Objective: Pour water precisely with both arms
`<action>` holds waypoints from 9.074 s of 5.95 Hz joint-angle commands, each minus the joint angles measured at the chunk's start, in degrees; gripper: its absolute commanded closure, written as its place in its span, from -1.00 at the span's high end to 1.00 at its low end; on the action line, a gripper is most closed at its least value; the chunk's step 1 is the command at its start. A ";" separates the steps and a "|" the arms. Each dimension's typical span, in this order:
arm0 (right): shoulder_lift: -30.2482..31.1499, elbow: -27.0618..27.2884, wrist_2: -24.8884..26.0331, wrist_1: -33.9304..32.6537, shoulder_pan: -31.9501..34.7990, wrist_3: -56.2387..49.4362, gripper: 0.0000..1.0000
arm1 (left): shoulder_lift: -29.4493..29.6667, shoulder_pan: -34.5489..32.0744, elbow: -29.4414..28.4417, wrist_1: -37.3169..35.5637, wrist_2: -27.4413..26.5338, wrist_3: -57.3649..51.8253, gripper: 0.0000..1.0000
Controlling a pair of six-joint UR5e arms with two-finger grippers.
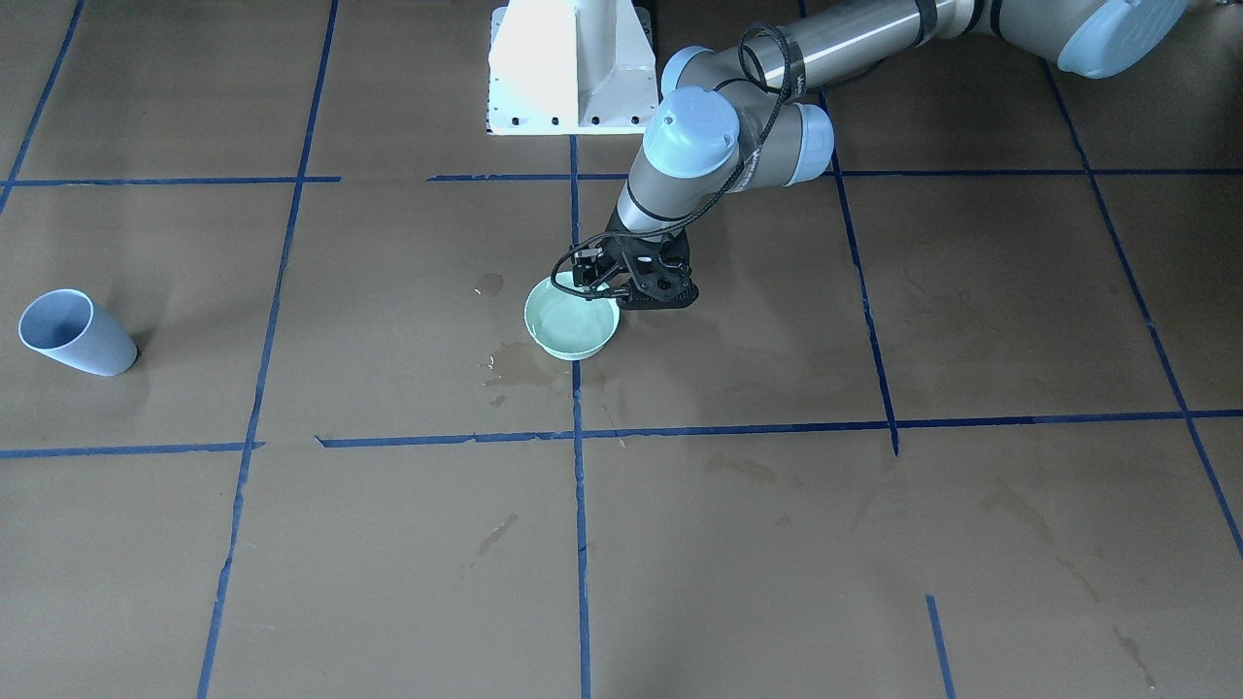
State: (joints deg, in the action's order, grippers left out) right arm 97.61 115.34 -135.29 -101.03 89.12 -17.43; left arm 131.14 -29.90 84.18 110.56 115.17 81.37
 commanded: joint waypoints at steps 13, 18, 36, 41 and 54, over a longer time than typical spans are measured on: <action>0.21 2.69 0.12 0.14 0.00 0.20 1.00 | -29.06 -20.78 12.59 5.27 19.37 -26.46 -1.00; 0.13 2.69 -0.06 0.05 0.00 0.20 1.00 | -37.62 -34.96 2.87 5.28 26.95 -54.00 -1.00; 0.13 0.94 1.51 -1.96 0.00 0.73 1.00 | -39.12 -53.58 5.55 -3.88 22.34 -70.73 1.00; 1.26 -3.53 1.26 -1.71 -0.17 0.29 1.00 | -42.61 -61.60 16.37 -35.67 20.44 -91.81 1.00; 6.98 -0.56 1.79 -1.45 -1.05 0.29 1.00 | -46.33 -61.25 19.00 -35.32 20.27 -91.30 1.00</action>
State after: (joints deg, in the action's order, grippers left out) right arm 104.51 114.63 -133.48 -102.49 88.09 -17.09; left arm 85.04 -91.08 102.85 75.32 135.40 -9.94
